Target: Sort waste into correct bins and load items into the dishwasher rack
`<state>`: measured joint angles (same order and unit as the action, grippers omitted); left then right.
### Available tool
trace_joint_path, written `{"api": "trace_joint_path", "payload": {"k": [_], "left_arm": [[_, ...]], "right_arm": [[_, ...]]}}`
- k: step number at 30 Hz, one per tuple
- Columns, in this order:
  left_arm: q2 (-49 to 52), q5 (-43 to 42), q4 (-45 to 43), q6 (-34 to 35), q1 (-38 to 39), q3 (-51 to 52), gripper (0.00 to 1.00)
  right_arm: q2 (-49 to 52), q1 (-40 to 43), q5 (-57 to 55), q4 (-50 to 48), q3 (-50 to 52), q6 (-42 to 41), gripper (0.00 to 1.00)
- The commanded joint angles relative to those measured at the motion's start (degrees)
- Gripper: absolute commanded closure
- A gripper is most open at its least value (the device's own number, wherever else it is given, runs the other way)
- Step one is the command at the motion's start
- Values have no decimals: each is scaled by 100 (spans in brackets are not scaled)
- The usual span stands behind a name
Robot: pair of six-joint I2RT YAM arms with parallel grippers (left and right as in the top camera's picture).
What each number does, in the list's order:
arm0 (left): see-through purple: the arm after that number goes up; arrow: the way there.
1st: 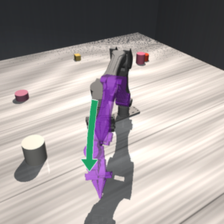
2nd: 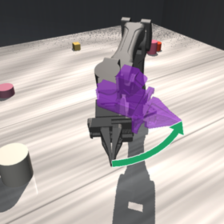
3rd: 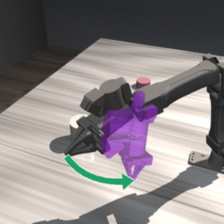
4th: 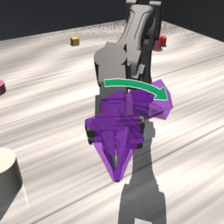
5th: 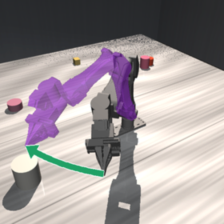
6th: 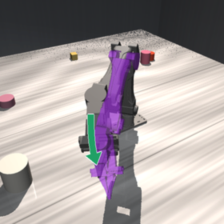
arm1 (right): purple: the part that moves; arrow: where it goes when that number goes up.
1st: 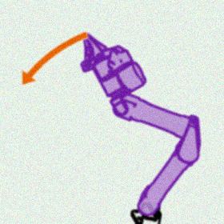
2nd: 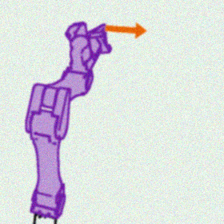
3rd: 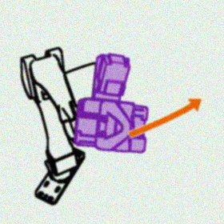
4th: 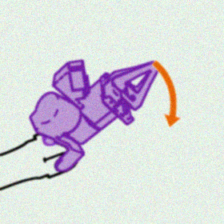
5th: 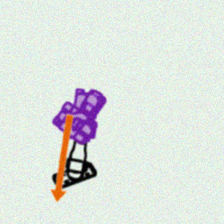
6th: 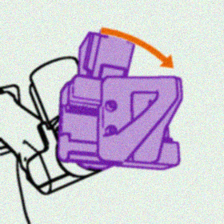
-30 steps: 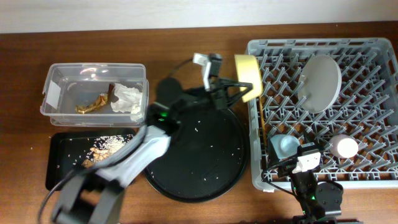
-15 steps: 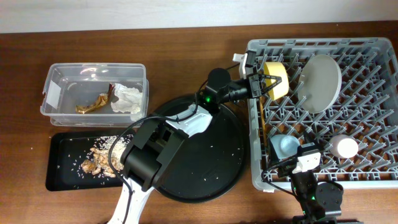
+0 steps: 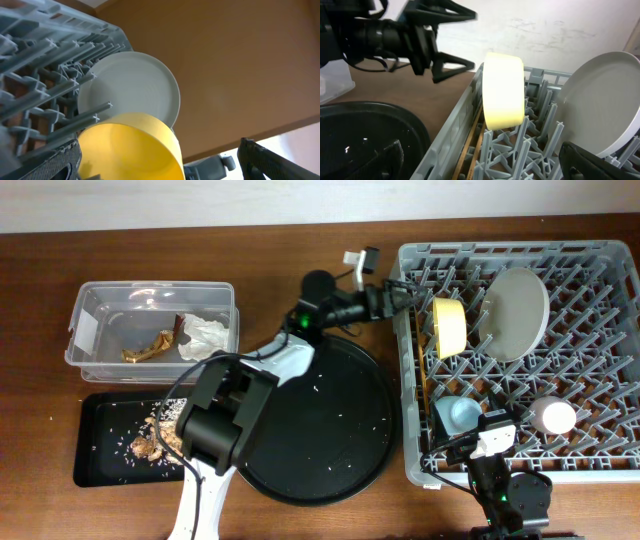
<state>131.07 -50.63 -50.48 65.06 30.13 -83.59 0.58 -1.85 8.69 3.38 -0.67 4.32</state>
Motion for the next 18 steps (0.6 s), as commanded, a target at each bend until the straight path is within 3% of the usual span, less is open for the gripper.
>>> {"api": "trace_joint_path", "payload": {"k": [1, 5, 6, 7, 8, 9, 10, 13, 18], "left_arm": [[90, -1060, -584, 645, -380, -70, 1], [-675, -1781, -4, 627, -953, -70, 1], [-1117, -1731, 750, 214, -1064, -68, 1], [-1703, -1460, 2269, -837, -1161, -68, 1], [-2616, -48, 5195, -2702, -1241, -70, 1], [-3233, 1478, 6787, -3541, -1246, -70, 1], [-4382, 3692, 8773, -4487, -1217, -70, 1], [-6214, 5598, 10719, -4848, -1215, -70, 1], [-8467, 5630, 12006, -4848, -1215, -70, 1]], "right_arm": [[-33, 33, 11, 22, 35, -26, 2], [-33, 33, 11, 22, 35, -26, 2], [-33, 33, 11, 22, 35, -26, 2], [-33, 33, 11, 22, 35, -26, 2], [-33, 33, 11, 22, 35, -26, 2], [-33, 33, 11, 22, 35, -26, 2], [-33, 33, 11, 22, 35, -26, 2], [-33, 33, 11, 22, 35, -26, 2], [-33, 33, 11, 22, 35, -26, 2]]}}
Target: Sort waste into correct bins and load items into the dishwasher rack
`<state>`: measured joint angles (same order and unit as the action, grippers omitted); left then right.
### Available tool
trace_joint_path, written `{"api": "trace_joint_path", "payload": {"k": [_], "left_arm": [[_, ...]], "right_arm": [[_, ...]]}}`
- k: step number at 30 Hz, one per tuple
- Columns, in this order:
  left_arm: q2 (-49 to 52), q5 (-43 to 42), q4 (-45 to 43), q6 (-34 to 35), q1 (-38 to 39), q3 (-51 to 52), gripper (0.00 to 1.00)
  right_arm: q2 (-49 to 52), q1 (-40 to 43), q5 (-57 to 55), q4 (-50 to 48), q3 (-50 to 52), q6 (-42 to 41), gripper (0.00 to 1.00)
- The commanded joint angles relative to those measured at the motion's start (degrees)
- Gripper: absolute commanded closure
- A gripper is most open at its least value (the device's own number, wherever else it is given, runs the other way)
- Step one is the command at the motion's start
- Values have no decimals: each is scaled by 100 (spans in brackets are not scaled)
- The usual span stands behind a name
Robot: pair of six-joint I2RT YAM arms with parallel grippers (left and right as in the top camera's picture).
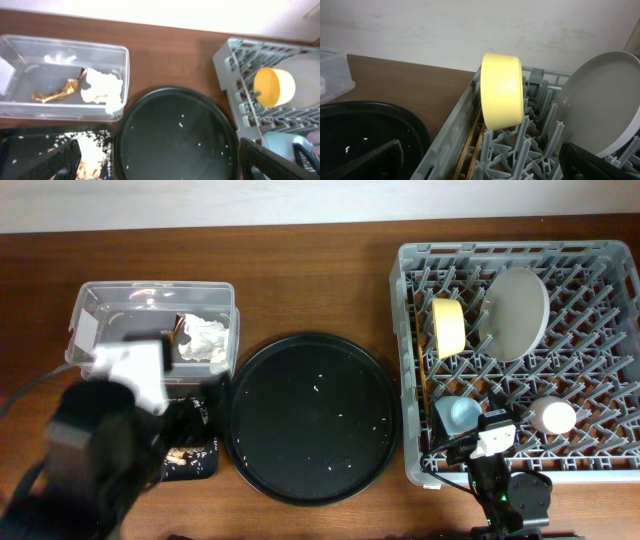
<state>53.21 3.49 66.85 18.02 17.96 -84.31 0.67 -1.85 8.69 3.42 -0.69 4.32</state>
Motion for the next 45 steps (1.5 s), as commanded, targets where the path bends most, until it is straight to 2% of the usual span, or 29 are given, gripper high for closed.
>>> {"api": "trace_joint_path", "payload": {"k": [1, 4, 5, 7, 8, 11, 12, 14, 18, 22, 45], "left_arm": [[-1023, 407, 737, -144, 2, 2, 1], [-1305, 1390, 776, -164, -4, 37, 0], [-1381, 1434, 385, -588, -155, 267, 0], [-2020, 247, -1303, -1718, -874, 1447, 0], [-2406, -243, -2024, -1902, -1086, 2181, 0], [-3860, -726, -4197, -1891, -1316, 4927, 0], [-4260, -866, -4629, -1891, -1316, 5615, 0], [-4708, -1021, -5149, -1888, -1316, 6522, 0], [-5294, -1189, -6968, -1891, -1316, 8312, 0], [-5289, -1250, -6319, -1893, -1314, 8380, 0], [-5274, -1252, -6310, -1893, -1314, 8380, 0]], "right_arm": [[-42, 33, 11, 17, 37, -26, 2], [-42, 33, 11, 17, 37, -26, 1], [-42, 33, 11, 17, 37, -26, 1], [-42, 33, 11, 17, 37, -26, 2], [-42, 33, 11, 17, 37, -26, 2], [-42, 33, 11, 17, 37, -26, 2], [-42, 33, 11, 17, 37, -26, 2], [-42, 33, 11, 17, 37, -26, 2], [-42, 33, 11, 17, 37, -26, 2], [-42, 33, 11, 17, 37, -26, 2], [-42, 33, 11, 17, 37, -26, 2]]}}
